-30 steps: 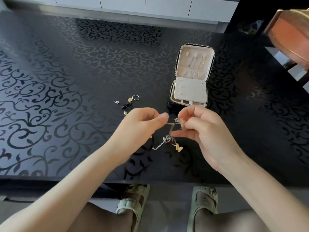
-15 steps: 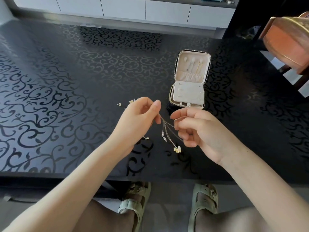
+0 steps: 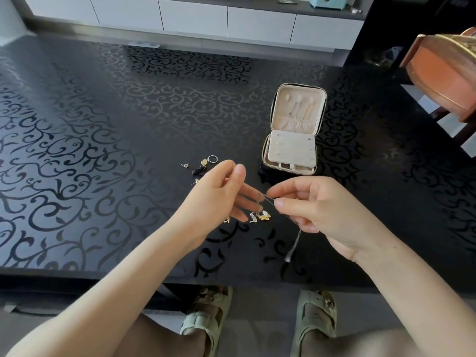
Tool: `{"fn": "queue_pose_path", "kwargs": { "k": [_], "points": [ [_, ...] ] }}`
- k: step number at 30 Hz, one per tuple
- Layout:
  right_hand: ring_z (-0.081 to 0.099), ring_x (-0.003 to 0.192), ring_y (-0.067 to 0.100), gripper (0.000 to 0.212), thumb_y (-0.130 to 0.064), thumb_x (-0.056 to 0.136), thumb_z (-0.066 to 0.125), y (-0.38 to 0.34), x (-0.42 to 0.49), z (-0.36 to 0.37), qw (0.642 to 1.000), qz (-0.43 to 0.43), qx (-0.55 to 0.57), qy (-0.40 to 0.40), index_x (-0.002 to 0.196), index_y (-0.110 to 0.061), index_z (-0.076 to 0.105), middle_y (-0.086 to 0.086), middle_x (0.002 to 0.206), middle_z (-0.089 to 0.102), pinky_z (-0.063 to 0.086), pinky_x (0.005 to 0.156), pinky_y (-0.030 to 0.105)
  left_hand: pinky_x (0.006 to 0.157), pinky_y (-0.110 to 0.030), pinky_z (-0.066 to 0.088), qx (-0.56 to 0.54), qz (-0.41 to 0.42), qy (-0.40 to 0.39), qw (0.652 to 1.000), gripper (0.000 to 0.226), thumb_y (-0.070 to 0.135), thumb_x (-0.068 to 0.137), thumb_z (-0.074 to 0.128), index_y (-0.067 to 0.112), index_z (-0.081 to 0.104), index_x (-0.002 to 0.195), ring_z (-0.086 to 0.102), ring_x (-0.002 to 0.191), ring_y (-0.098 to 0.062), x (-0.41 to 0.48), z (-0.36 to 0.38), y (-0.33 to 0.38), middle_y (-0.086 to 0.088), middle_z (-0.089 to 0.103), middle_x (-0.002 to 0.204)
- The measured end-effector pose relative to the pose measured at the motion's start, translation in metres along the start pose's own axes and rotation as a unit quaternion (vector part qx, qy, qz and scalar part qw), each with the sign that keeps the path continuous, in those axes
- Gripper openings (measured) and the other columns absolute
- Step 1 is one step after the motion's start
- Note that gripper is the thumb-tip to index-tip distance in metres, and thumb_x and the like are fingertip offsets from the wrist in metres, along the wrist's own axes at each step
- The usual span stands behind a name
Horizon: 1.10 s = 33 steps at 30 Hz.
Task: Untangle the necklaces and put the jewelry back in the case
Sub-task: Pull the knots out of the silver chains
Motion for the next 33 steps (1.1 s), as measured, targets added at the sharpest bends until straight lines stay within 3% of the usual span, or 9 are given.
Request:
{"fn": "queue_pose_path", "kwargs": {
  "k": [2,4,6,10,14,19,23,29,33],
  "points": [
    [0.051,0.051,0.002,0.012,-0.01,0.083,0.066,-0.005,-0.001,0.001,0.998,-0.027,-0.055,0.003,0.087,-0.019,0.072,-0.005,0.066,0.064,0.038,0.046,0.014,0.046,-0.023,0.046,0.009,0.004,-0.007,1.0,0.029,0.028,0.101,0.032,0.011,0.034,0.078,0.072,0.073,-0.026,-0.001,0.002,0.001,-0.011,0.073,0.084],
    [0.06,0.066,0.017,0.01,-0.016,0.082,0.068,-0.01,-0.002,0.003,0.992,-0.061,-0.106,0.006,0.083,-0.024,0.074,0.007,0.077,0.069,0.05,0.06,0.025,0.042,-0.023,0.043,0.02,0.007,-0.008,1.0,0.03,0.028,0.101,0.033,0.014,0.033,0.074,0.071,0.069,-0.028,-0.001,0.003,0.001,-0.012,0.073,0.082],
    [0.06,0.073,0.025,0.008,-0.02,0.08,0.07,-0.012,-0.001,0.004,0.986,-0.081,-0.143,0.012,0.08,-0.027,0.074,0.015,0.079,0.067,0.05,0.073,0.031,0.039,-0.023,0.042,0.037,0.01,-0.002,0.999,0.031,0.029,0.101,0.034,0.016,0.032,0.073,0.071,0.066,-0.028,-0.002,0.003,0.002,-0.011,0.073,0.079],
    [0.047,0.057,0.011,0.004,-0.024,0.08,0.071,-0.01,0.001,0.006,0.981,-0.092,-0.172,0.02,0.078,-0.026,0.074,0.01,0.063,0.055,0.042,0.063,0.025,0.039,-0.025,0.045,0.081,0.019,-0.002,0.997,0.029,0.03,0.1,0.036,0.014,0.036,0.075,0.071,0.064,-0.025,-0.003,0.002,0.003,-0.01,0.073,0.079],
    [0.053,0.063,0.018,0.005,-0.028,0.078,0.072,-0.005,0.005,0.009,0.985,-0.078,-0.157,0.015,0.078,-0.024,0.074,0.012,0.07,0.064,0.046,0.068,0.032,0.042,-0.028,0.049,0.111,0.022,0.005,0.994,0.028,0.029,0.099,0.039,0.014,0.039,0.074,0.071,0.064,-0.021,-0.001,0.0,0.001,-0.008,0.073,0.072],
    [0.04,0.051,0.004,0.008,-0.026,0.075,0.076,0.002,0.01,0.018,0.991,-0.058,-0.123,0.001,0.076,-0.018,0.073,0.0,0.054,0.047,0.033,0.052,0.011,0.05,-0.037,0.053,0.147,0.017,0.013,0.989,0.027,0.03,0.098,0.042,0.013,0.042,0.076,0.07,0.06,-0.017,0.0,-0.005,-0.001,-0.003,0.072,0.066],
    [0.035,0.048,0.004,0.009,-0.023,0.076,0.074,0.006,0.012,0.022,0.993,-0.04,-0.114,0.0,0.071,-0.016,0.071,-0.005,0.051,0.039,0.03,0.048,0.011,0.043,-0.027,0.048,0.179,0.025,0.023,0.983,0.027,0.033,0.097,0.043,0.014,0.044,0.077,0.069,0.057,-0.011,0.0,-0.007,0.0,0.0,0.072,0.063],
    [0.054,0.061,0.002,0.006,-0.022,0.076,0.072,0.014,0.014,0.023,0.996,0.003,-0.079,-0.049,0.073,-0.017,0.072,-0.006,0.062,0.062,0.044,0.062,0.016,0.05,-0.017,0.044,0.204,0.035,0.037,0.978,0.029,0.037,0.095,0.044,0.014,0.046,0.078,0.061,0.046,-0.011,0.001,-0.012,-0.002,0.004,0.069,0.057],
    [0.049,0.052,-0.005,0.005,-0.021,0.075,0.071,0.019,0.016,0.021,0.994,0.025,-0.082,-0.071,0.071,-0.018,0.07,-0.012,0.06,0.06,0.036,0.052,0.007,0.047,-0.015,0.039,0.236,0.045,0.036,0.97,0.029,0.039,0.094,0.044,0.02,0.043,0.073,0.051,0.042,-0.007,0.004,-0.015,-0.008,0.004,0.065,0.054]
  ]
}}
Point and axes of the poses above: each hand's wrist, its own x-axis towards the middle knuckle, its own z-axis out of the palm, y = z × x, the point moved 8 cm from there along x, towards the middle knuckle
